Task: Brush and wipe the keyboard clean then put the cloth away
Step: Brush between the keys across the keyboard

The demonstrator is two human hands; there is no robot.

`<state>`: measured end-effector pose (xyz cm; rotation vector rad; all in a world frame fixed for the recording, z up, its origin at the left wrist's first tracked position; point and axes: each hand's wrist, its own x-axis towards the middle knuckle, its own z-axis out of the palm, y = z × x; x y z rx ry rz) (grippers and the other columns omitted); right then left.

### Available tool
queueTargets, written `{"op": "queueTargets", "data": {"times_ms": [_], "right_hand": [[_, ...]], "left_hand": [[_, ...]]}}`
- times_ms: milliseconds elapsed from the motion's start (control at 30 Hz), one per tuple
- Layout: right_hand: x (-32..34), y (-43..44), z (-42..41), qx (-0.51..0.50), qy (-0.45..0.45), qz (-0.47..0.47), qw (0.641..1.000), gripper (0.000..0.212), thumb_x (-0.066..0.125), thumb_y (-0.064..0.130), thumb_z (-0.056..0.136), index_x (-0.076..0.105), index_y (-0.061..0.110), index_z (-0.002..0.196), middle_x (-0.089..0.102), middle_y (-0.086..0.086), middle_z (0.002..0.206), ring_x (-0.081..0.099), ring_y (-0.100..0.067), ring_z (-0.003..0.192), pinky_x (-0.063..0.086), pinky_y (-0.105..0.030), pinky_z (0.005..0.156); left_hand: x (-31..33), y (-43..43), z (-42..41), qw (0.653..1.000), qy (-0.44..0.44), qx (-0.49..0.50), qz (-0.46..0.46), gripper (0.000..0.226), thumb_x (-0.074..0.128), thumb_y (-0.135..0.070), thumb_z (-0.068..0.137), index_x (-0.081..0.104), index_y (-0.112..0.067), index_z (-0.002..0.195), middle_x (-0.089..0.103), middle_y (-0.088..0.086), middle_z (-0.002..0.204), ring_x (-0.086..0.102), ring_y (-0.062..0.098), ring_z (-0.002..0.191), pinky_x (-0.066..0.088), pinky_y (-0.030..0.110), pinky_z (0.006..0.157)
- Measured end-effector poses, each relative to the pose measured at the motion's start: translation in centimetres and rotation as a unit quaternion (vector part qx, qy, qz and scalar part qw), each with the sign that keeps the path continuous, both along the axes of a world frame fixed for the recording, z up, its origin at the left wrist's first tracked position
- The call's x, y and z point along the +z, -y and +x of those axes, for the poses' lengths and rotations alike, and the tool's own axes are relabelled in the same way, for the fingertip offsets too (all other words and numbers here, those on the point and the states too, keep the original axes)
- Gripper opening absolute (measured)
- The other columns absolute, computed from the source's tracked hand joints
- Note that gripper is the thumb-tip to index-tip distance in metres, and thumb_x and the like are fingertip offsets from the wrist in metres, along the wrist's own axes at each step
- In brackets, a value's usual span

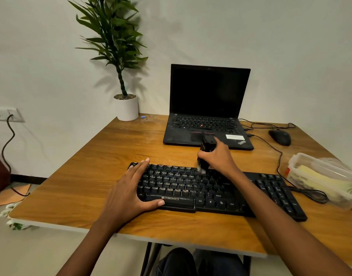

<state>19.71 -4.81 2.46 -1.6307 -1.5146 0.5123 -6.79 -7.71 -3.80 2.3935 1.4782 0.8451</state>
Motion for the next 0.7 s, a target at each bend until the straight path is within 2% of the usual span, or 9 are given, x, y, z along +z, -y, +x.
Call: {"op": "queueTargets", "data": {"times_ms": [100,167,233,267,333,400,500,600,700], "right_hand": [[0.1,-0.2,0.1,-0.027,-0.034,0.053,0.998,0.021,0.069,0.018,0.080,0.049,0.018,0.088,0.055,0.009,0.075,0.054,-0.006,0.065,0.045,-0.016,0.047],[-0.2,-0.2,0.1,-0.016,-0.082,0.013,0.996,0.019,0.069,0.017,0.080,0.051,0.015,0.087,0.059,0.001,0.076,0.055,-0.009,0.055,0.045,-0.017,0.039],[-0.6,-0.4,0.0,0.000,-0.052,-0.050,0.997,0.022,0.067,0.017,0.079,0.052,0.009,0.091,0.062,-0.008,0.077,0.052,-0.013,0.044,0.042,-0.021,0.035],[-0.6,-0.5,-0.1,-0.006,-0.024,-0.049,0.998,0.025,0.067,0.018,0.078,0.052,0.009,0.095,0.062,-0.008,0.078,0.053,-0.015,0.046,0.044,-0.023,0.038],[-0.4,-0.7,-0.2,-0.036,0.028,0.005,0.999,0.036,0.069,0.022,0.076,0.053,0.010,0.106,0.063,-0.004,0.081,0.059,-0.018,0.063,0.051,-0.032,0.054],[-0.2,-0.3,-0.4,-0.038,0.025,0.049,0.998,0.033,0.070,0.024,0.078,0.054,0.014,0.104,0.061,0.002,0.079,0.060,-0.017,0.070,0.052,-0.033,0.062],[-0.6,0.4,-1.2,-0.027,-0.012,0.008,1.000,0.019,0.068,0.021,0.077,0.050,0.018,0.083,0.060,0.000,0.073,0.056,-0.015,0.054,0.050,-0.031,0.051],[0.3,0.4,-1.4,-0.012,-0.020,-0.082,0.996,0.017,0.065,0.020,0.076,0.051,0.011,0.073,0.061,-0.005,0.064,0.050,-0.012,0.034,0.041,-0.023,0.035],[1.4,0.0,-1.2,-0.036,-0.039,-0.035,0.998,0.018,0.066,0.021,0.077,0.049,0.013,0.077,0.062,-0.006,0.068,0.054,-0.015,0.040,0.044,-0.023,0.035]], "left_hand": [[-0.1,0.0,0.0,1.000,-0.002,-0.002,0.000,0.116,0.042,-0.095,0.050,0.006,-0.042,0.147,0.027,-0.008,0.153,0.026,0.016,0.140,0.039,0.041,0.102],[-0.1,-0.1,0.0,1.000,-0.007,-0.001,-0.001,0.116,0.042,-0.094,0.050,0.006,-0.042,0.146,0.026,-0.009,0.153,0.025,0.016,0.141,0.039,0.041,0.102],[-0.2,-0.2,0.0,1.000,-0.006,-0.001,0.000,0.115,0.041,-0.095,0.050,0.006,-0.042,0.146,0.026,-0.009,0.153,0.025,0.015,0.141,0.038,0.040,0.103],[-0.2,-0.2,0.0,1.000,-0.005,-0.002,0.000,0.115,0.041,-0.095,0.050,0.006,-0.042,0.146,0.026,-0.009,0.153,0.025,0.015,0.141,0.038,0.040,0.103],[-0.1,-0.2,0.0,1.000,-0.005,-0.002,-0.002,0.114,0.041,-0.095,0.050,0.006,-0.043,0.146,0.026,-0.009,0.153,0.024,0.015,0.142,0.037,0.041,0.104],[-0.2,-0.2,0.0,1.000,-0.005,-0.002,-0.005,0.114,0.042,-0.095,0.050,0.006,-0.043,0.146,0.026,-0.009,0.154,0.024,0.016,0.142,0.038,0.042,0.104],[-0.2,-0.2,0.0,1.000,-0.003,0.002,-0.006,0.114,0.044,-0.094,0.051,0.006,-0.044,0.146,0.027,-0.008,0.153,0.028,0.018,0.140,0.041,0.044,0.103],[-0.3,-0.2,0.0,1.000,-0.007,0.007,-0.009,0.115,0.041,-0.096,0.050,0.001,-0.045,0.145,0.028,-0.005,0.154,0.025,0.020,0.142,0.039,0.045,0.104],[-0.2,-0.2,0.1,1.000,-0.013,0.012,-0.016,0.117,0.038,-0.097,0.048,-0.004,-0.046,0.144,0.028,-0.002,0.154,0.023,0.021,0.142,0.036,0.046,0.104]]}}
